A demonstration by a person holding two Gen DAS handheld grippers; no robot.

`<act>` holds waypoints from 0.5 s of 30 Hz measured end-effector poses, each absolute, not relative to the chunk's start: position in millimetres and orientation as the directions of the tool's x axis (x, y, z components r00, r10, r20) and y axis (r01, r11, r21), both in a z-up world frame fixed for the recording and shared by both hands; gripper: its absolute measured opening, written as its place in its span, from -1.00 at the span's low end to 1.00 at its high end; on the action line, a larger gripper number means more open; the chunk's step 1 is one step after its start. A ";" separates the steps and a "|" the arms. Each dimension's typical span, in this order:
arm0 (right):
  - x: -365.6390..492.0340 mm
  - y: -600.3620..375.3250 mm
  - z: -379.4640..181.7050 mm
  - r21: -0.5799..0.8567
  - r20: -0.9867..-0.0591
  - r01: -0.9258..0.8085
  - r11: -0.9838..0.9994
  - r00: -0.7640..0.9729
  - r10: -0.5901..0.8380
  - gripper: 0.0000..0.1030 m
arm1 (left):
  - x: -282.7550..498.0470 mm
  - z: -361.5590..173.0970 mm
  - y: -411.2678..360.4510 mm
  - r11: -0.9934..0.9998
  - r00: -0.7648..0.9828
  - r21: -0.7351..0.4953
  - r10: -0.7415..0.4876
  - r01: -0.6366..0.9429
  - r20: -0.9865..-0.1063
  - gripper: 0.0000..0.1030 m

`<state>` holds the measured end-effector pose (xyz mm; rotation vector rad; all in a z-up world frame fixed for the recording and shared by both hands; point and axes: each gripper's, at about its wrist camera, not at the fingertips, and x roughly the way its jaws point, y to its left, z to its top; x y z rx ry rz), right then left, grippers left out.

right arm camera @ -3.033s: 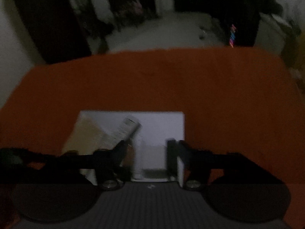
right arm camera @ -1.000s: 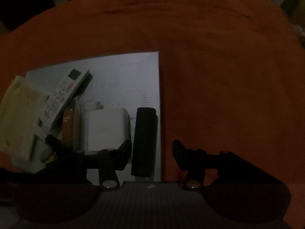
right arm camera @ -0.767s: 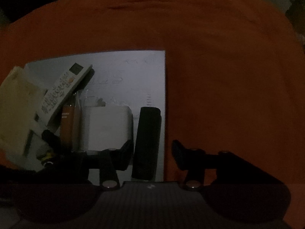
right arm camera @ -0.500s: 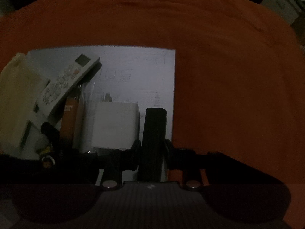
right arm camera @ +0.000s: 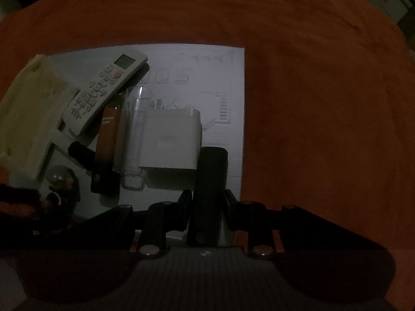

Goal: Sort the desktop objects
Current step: 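Grasp the dark masked figurine with the left tool while the right tool grasps the black cylinder, then lift the figurine with the left tool while the right tool carries the black cylinder toward the box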

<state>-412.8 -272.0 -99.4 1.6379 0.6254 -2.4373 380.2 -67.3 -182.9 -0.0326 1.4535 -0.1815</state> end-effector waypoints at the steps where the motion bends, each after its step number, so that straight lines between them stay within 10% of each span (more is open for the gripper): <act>1: -413.8 -271.3 -99.0 -0.258 -0.909 0.329 -0.909 -0.401 0.113 -0.44 | 383.0 -182.5 -67.7 0.985 0.110 -0.141 -0.152 0.101 -0.982 0.33; 15: -416.9 -265.1 -103.4 -0.251 -0.910 0.300 -0.920 -0.397 0.119 -0.31 | 372.6 -183.9 -76.0 0.973 0.126 -0.142 -0.167 0.183 -0.978 0.22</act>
